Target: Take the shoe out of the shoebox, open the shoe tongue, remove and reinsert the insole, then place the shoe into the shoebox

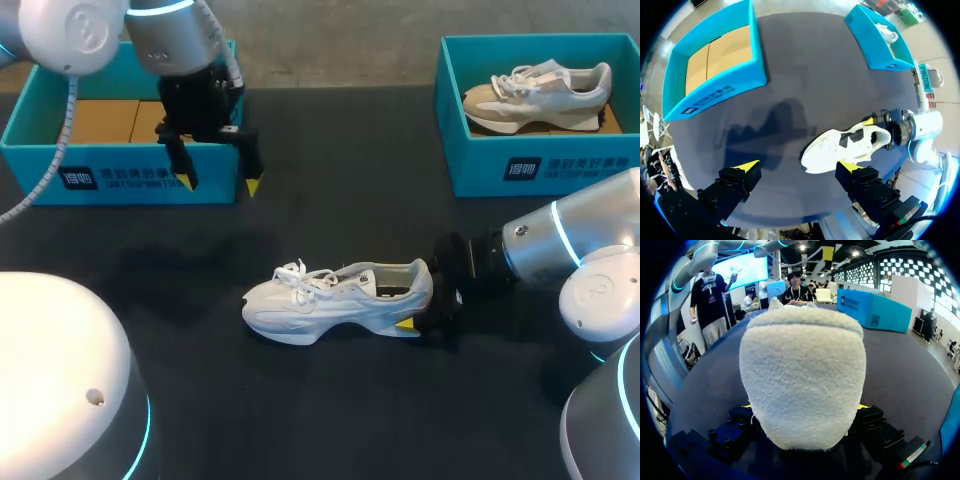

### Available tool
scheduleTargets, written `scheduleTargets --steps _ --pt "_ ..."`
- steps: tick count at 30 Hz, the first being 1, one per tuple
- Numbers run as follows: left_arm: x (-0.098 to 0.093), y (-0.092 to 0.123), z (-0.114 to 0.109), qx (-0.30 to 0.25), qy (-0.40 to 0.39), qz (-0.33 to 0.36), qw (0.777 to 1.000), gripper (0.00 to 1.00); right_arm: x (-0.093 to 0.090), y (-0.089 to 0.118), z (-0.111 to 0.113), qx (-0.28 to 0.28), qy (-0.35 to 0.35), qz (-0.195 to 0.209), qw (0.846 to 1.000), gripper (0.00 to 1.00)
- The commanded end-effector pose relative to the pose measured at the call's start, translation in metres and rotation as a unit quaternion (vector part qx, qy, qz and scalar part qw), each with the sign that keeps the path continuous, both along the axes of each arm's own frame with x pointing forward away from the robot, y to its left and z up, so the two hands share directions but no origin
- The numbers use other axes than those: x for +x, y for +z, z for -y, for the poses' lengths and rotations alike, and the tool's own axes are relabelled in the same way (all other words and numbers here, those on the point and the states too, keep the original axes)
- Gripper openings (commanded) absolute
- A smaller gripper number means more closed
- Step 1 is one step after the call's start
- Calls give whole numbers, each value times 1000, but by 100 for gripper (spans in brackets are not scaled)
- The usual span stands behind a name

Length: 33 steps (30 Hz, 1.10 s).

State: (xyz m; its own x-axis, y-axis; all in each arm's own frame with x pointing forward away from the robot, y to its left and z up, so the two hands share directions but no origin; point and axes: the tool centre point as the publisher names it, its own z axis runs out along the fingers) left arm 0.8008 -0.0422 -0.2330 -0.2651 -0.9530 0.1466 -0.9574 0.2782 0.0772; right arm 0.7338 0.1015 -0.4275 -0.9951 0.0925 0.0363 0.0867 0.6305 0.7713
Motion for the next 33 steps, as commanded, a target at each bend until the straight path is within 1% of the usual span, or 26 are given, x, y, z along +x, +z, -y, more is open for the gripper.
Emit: scheduleTargets --steps 1,3,12,20,26,33 --pt "-2 -11 13 -4 -11 -6 1000 100 -1 -3 -4 -2 0 0 1000 0" --pt "-3 -15 20 -11 -21 -14 1000 100 -1 -3 -4 -2 0 0 1000 0" --pt "-13 -30 71 -17 -60 -22 998 100 -1 -3 -4 -2 0 0 1000 0" --pt "-23 -45 109 -27 -64 -43 997 100 -1 -3 -4 -2 0 0 1000 0" --pt "-29 -52 131 -22 -77 -47 996 100 -1 -3 -4 -2 0 0 1000 0" --pt "-37 -60 150 -3 -88 -39 995 100 -1 -3 -4 -2 0 0 1000 0"
